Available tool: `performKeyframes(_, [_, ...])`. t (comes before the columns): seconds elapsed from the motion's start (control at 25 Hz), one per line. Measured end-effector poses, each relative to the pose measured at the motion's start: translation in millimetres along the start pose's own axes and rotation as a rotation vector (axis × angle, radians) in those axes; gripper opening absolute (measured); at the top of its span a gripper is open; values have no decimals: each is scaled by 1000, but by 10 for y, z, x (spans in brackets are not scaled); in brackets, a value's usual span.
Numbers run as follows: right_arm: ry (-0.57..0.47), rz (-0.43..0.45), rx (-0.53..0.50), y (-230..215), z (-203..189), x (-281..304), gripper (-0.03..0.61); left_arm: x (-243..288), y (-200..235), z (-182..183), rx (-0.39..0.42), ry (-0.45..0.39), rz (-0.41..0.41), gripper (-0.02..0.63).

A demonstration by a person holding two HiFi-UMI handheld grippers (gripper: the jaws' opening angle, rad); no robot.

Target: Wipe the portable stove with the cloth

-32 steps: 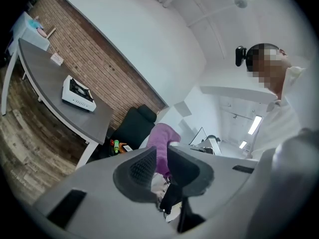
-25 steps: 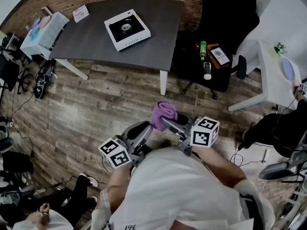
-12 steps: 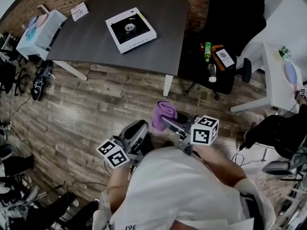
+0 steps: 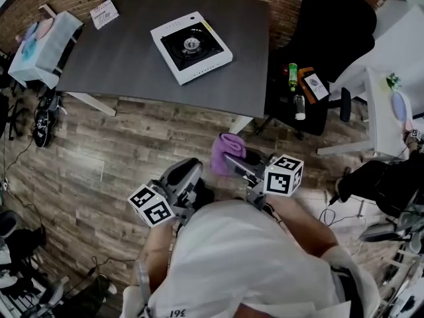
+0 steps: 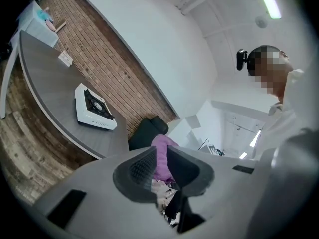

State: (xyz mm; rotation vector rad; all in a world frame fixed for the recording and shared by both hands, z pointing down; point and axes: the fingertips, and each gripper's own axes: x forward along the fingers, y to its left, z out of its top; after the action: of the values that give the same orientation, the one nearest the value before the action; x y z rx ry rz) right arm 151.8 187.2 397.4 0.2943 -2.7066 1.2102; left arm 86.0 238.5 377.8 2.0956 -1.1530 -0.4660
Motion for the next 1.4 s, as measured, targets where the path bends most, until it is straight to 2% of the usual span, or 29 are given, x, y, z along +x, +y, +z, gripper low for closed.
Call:
performKeyframes(0.28, [-18, -43, -37, 46, 295, 591, 114, -208, 428, 458, -2, 7, -34, 67])
performKeyframes(0.64, [9, -70, -65, -73, 552, 879, 114, -102, 738, 705, -18, 13, -54, 67])
performKeyframes(0.84, [29, -44, -86, -241, 815, 1049, 115, 76, 887, 871, -3, 25, -29, 67])
performKeyframes(1.12, [66, 11, -135, -574, 1348, 1316, 115, 510, 1173, 1234, 18, 4, 20, 67])
performKeyframes(1.4, [105, 54, -134, -960, 1816, 1400, 115, 990, 1371, 1509, 18, -26, 82, 67])
